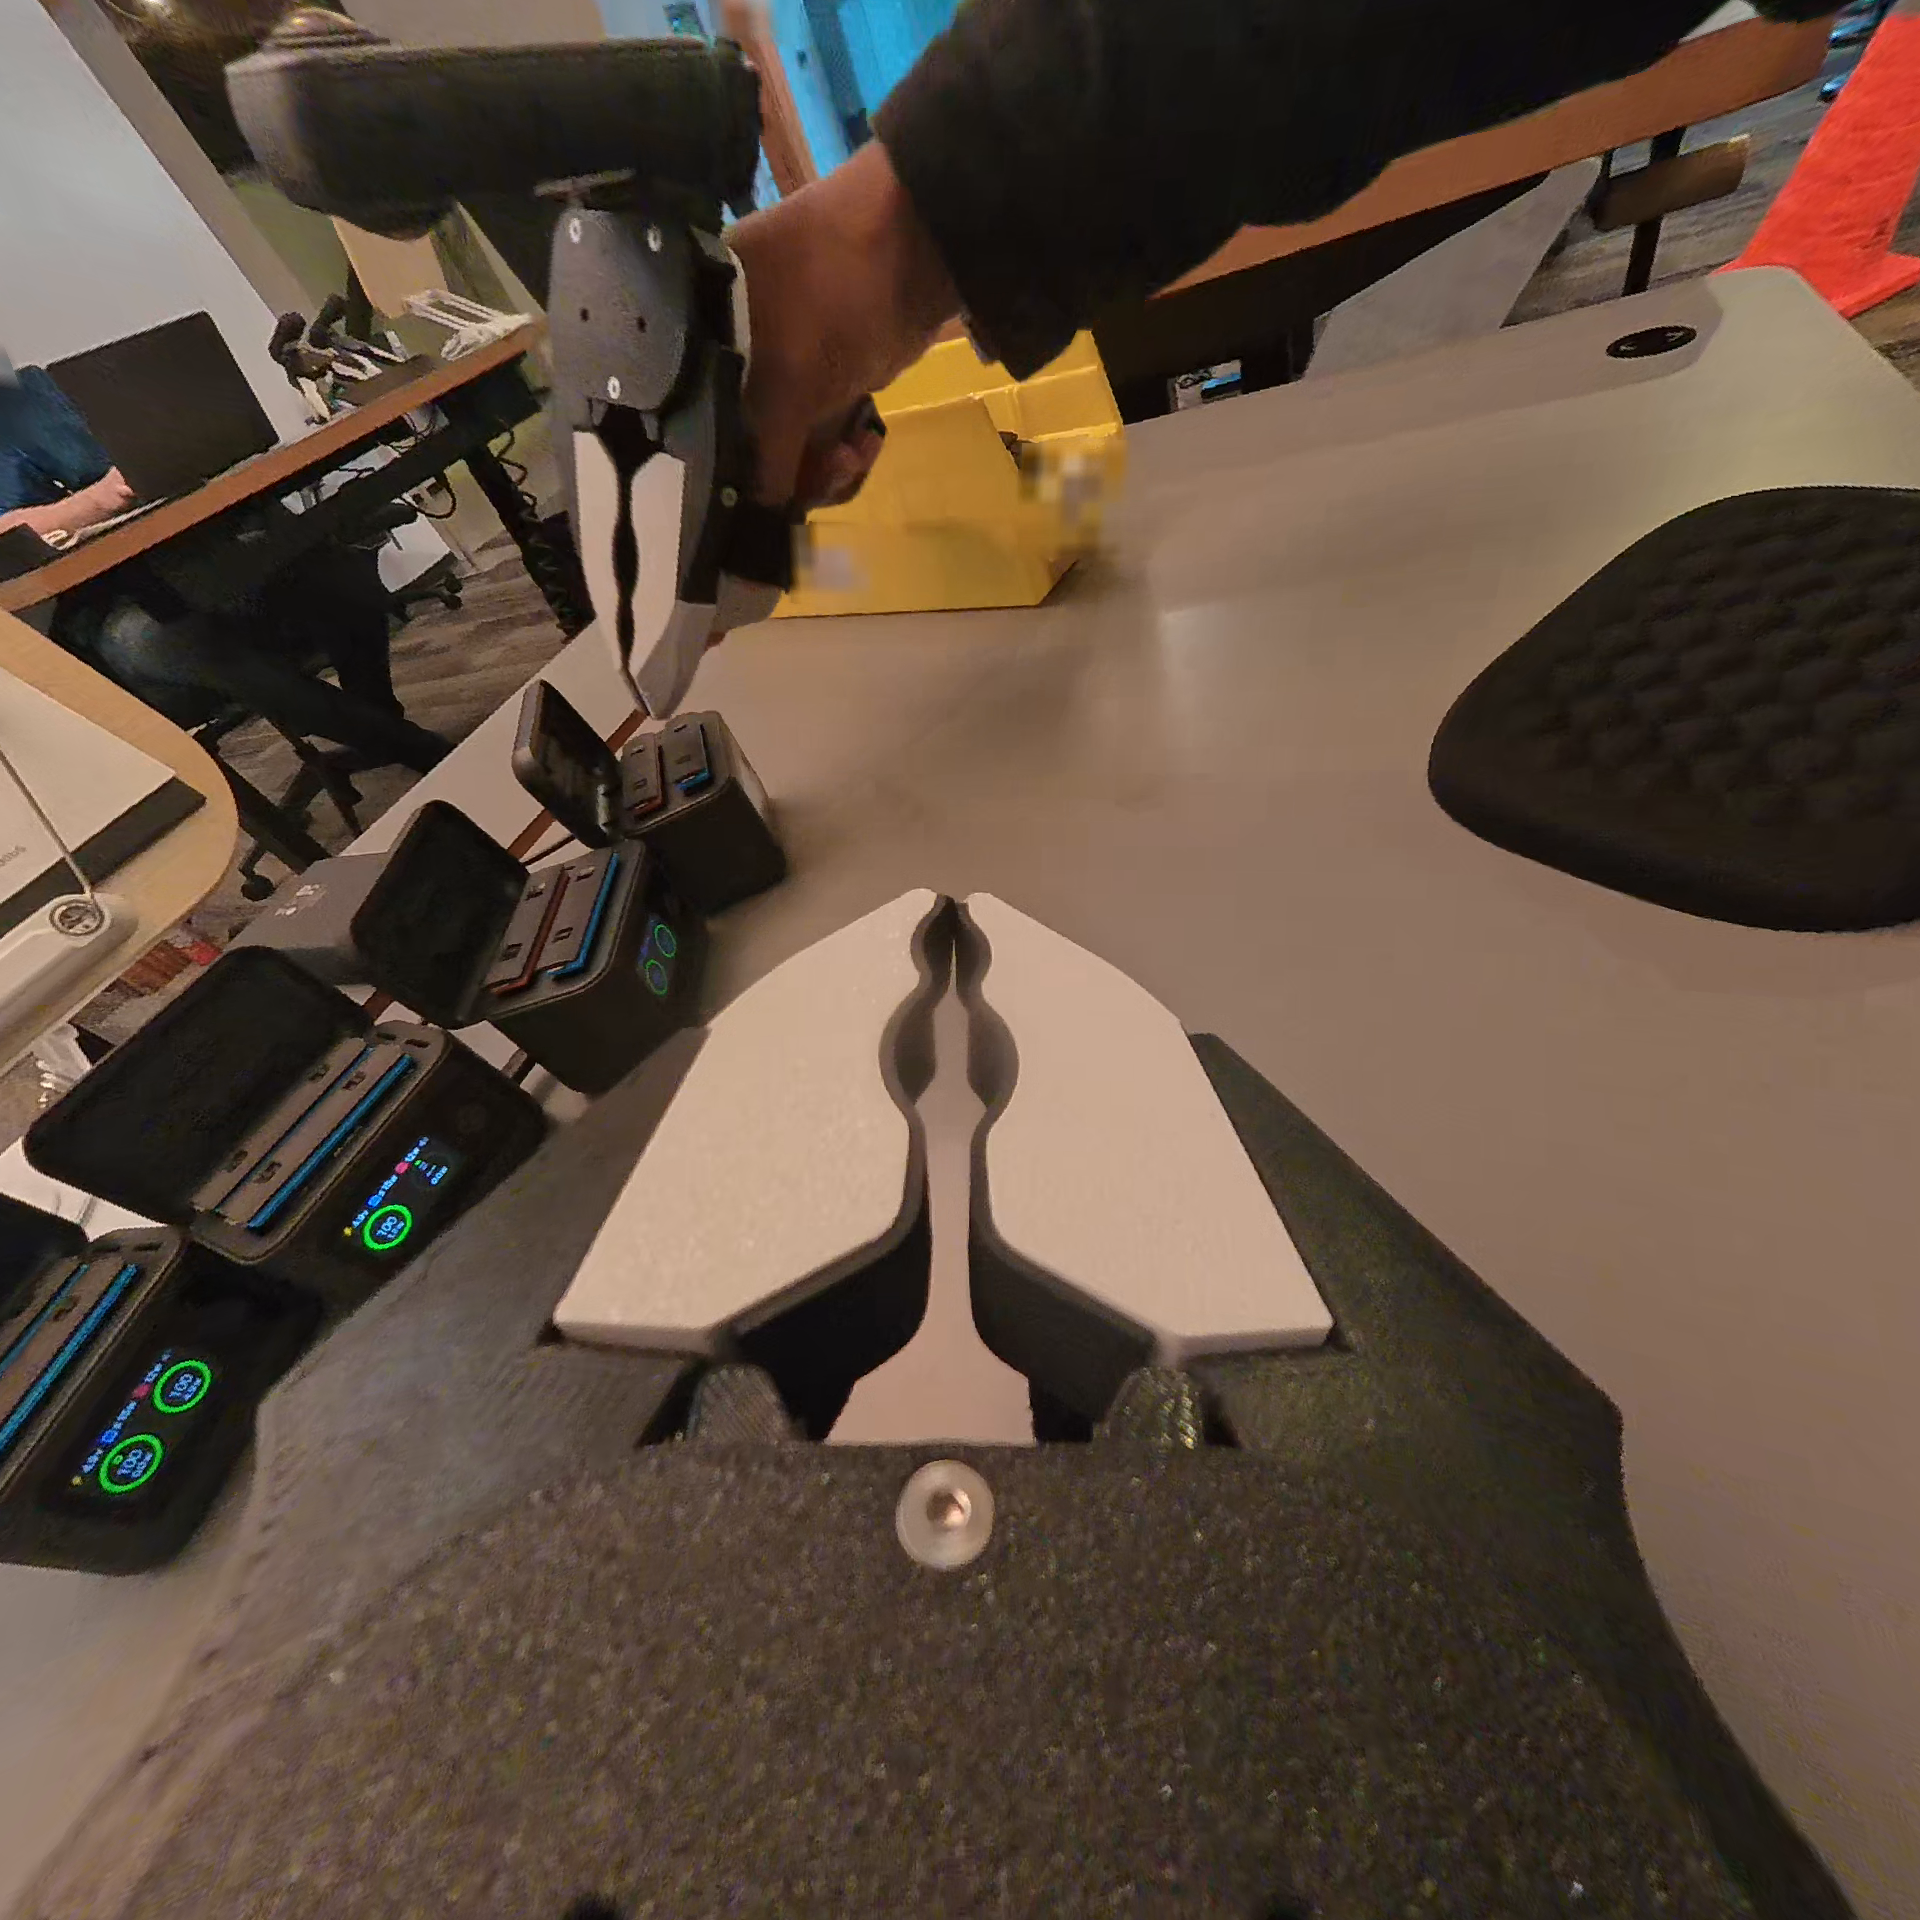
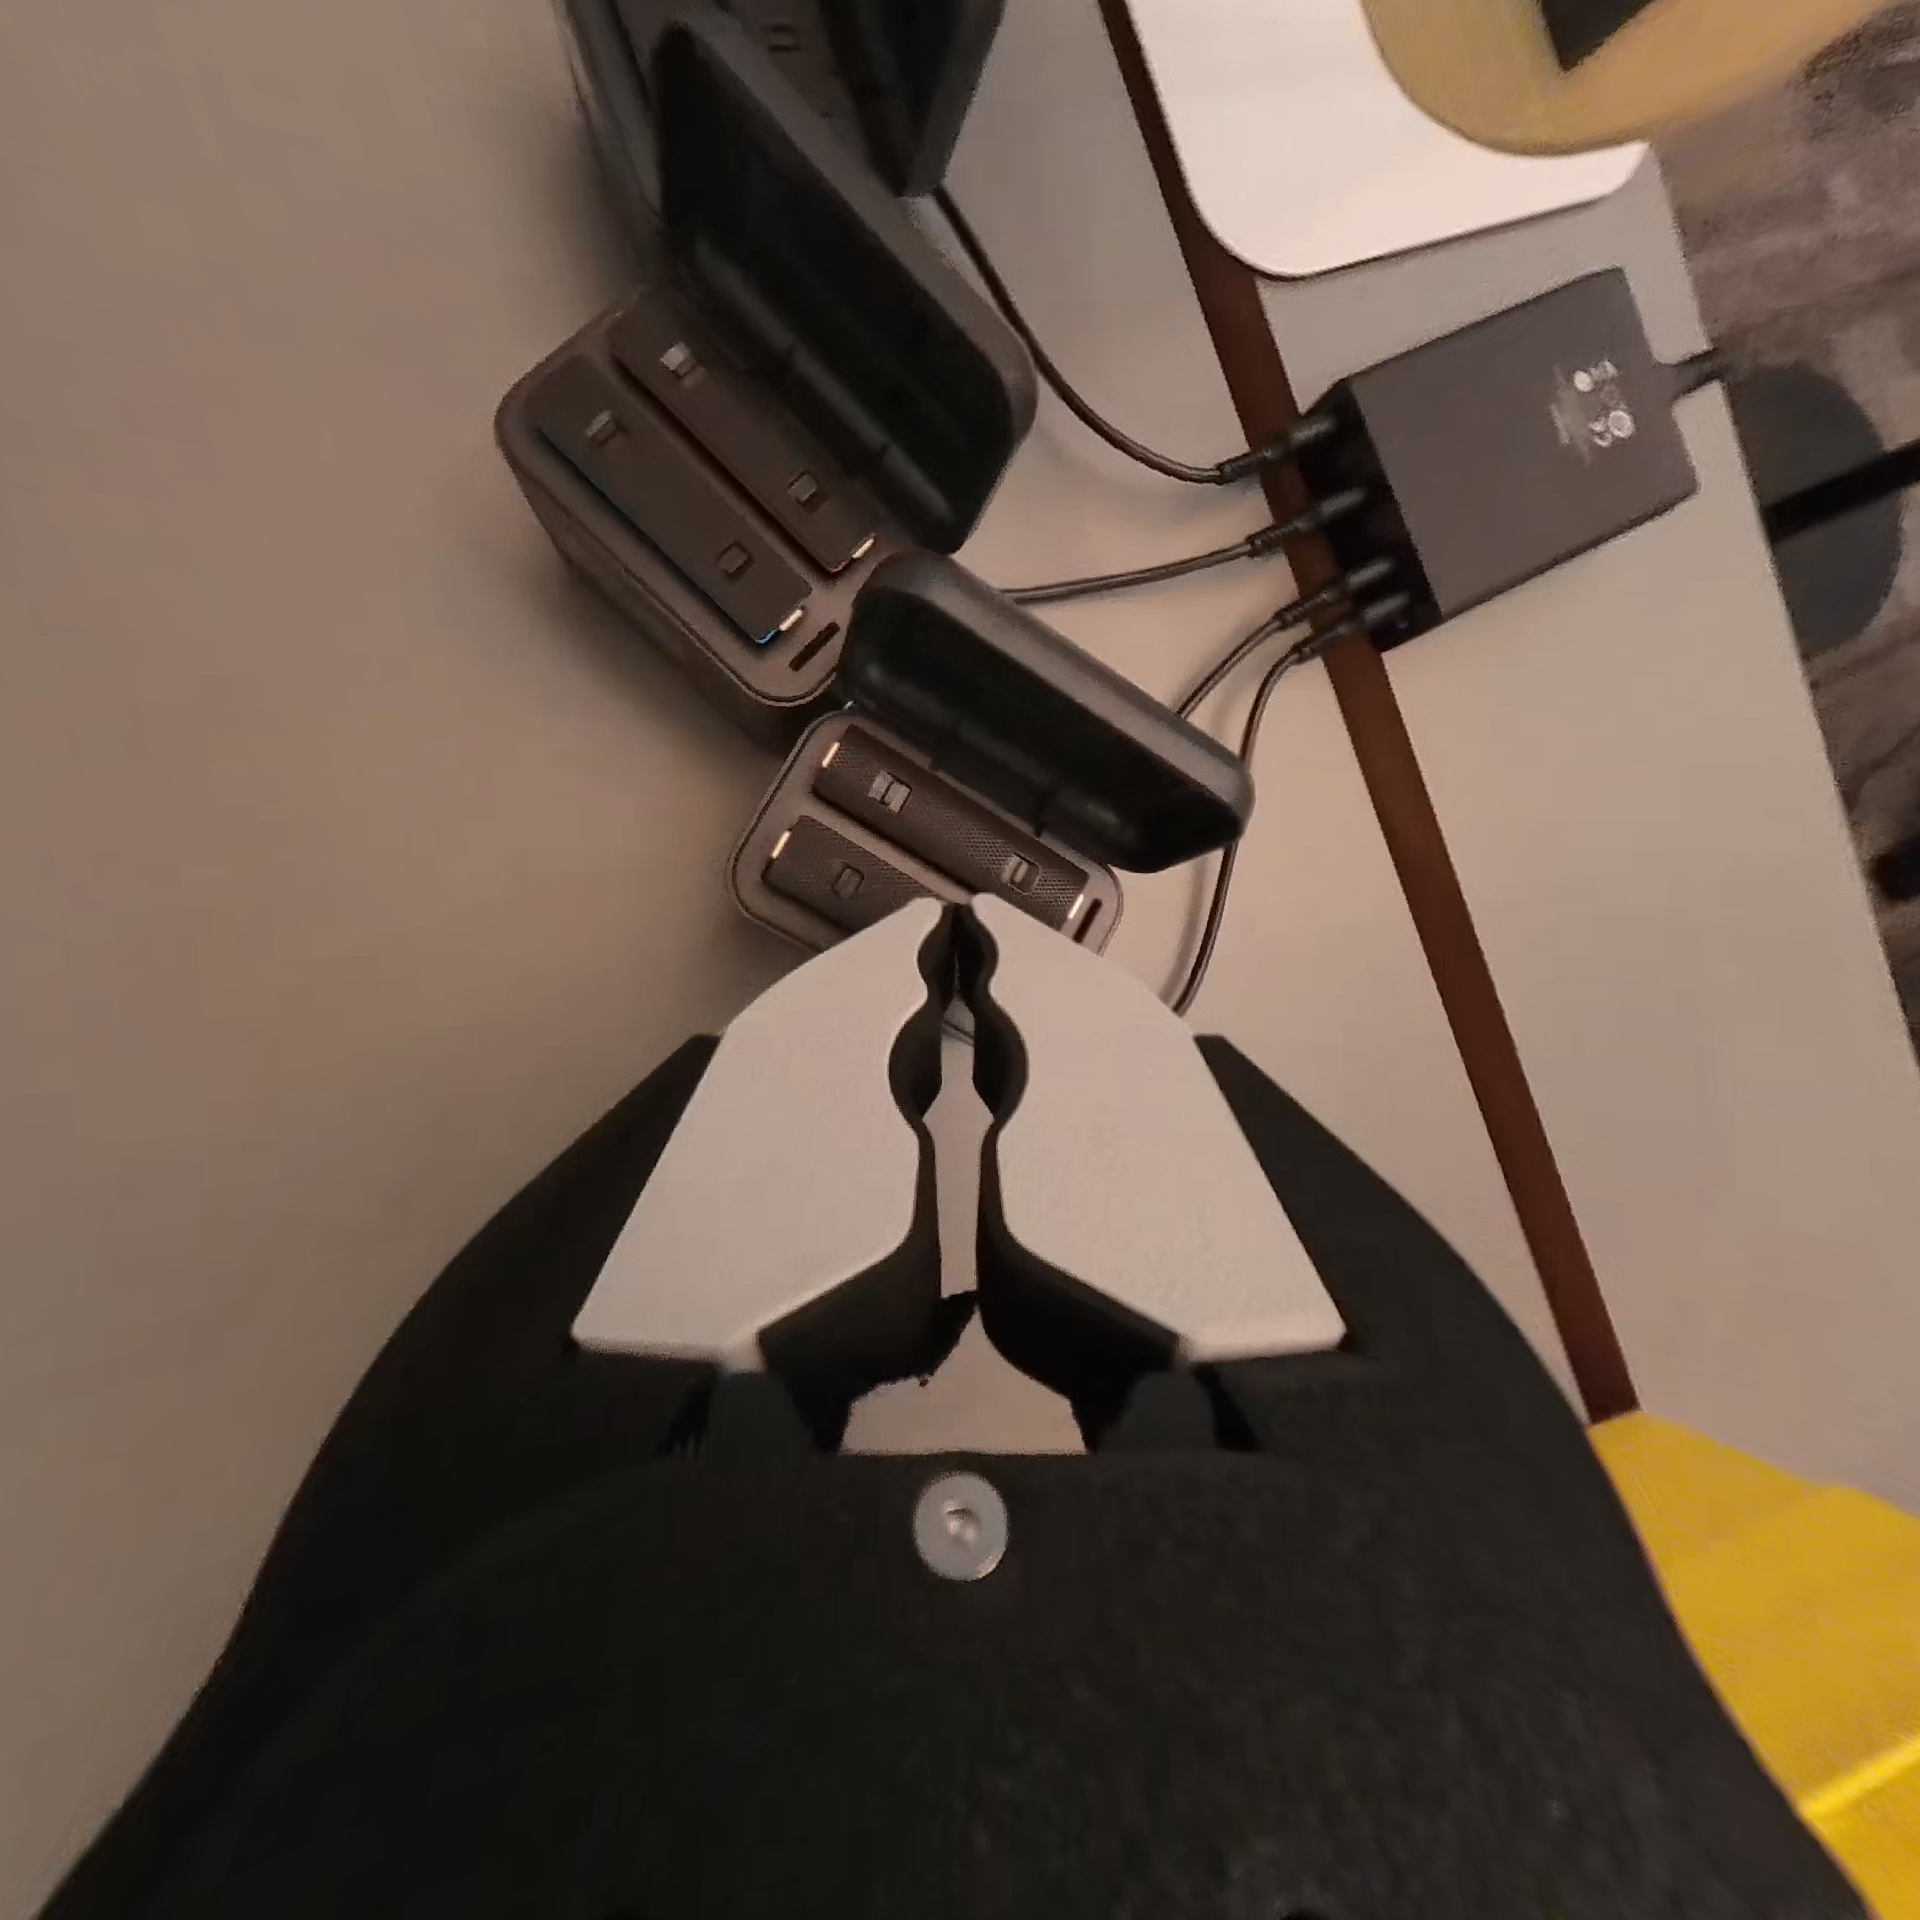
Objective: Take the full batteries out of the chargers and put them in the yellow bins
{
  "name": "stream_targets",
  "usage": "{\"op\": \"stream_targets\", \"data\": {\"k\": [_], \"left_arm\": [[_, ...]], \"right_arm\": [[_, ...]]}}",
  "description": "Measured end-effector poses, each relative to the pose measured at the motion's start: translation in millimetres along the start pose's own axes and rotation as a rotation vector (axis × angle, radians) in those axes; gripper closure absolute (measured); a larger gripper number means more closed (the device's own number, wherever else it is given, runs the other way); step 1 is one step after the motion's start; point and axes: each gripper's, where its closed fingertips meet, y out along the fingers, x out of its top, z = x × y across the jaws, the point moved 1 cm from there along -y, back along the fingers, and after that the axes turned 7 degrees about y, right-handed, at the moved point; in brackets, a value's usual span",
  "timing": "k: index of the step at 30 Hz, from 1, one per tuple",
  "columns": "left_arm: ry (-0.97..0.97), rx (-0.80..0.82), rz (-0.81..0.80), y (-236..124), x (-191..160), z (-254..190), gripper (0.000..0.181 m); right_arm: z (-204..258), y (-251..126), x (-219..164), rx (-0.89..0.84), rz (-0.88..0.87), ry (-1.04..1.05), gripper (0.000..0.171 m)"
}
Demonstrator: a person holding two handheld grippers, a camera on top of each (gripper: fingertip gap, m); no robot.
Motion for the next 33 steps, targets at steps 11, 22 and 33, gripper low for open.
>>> {"op": "stream_targets", "data": {"k": [11,22,33], "left_arm": [[0.010,0.002,0.022,2,-4,-2,0.181],[0.010,0.005,0.034,2,-7,-2,0.181],[-0.081,0.227,0.008,-13,-7,40,0.181]], "right_arm": [[0,10,-2,-0.075,-0.001,-0.012,0.171],[1,10,-2,-0.191,-0.039,-0.096,0.171],[-12,-107,63,-0.263,-0.729,0.503,0.171]]}}
